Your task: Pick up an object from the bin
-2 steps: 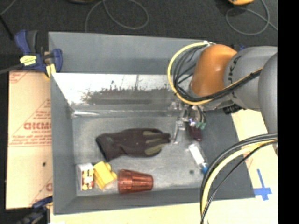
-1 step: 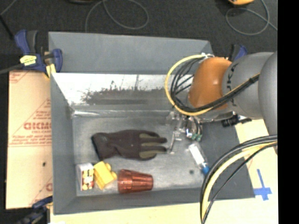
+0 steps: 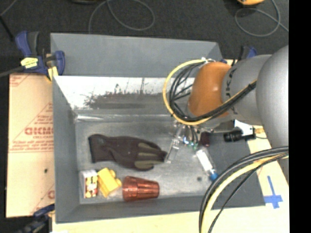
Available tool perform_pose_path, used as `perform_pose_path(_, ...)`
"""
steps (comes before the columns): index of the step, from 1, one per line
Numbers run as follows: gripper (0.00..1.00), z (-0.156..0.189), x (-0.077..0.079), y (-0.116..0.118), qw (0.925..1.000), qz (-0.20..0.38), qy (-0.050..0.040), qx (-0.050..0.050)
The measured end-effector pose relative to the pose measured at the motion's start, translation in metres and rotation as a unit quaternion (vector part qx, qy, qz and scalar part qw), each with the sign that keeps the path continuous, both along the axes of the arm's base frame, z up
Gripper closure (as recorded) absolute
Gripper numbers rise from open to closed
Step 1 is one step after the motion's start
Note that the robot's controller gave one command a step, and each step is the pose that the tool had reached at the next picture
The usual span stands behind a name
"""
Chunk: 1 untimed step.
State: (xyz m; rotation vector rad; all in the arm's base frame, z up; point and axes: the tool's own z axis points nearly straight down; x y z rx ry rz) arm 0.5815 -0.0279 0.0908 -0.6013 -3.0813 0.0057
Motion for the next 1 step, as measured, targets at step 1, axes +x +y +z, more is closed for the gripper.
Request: perform_pose_path(1,0.00,-0.0038,0.0216,0.0225,0.9985,-0.054,-0.0116,0.002)
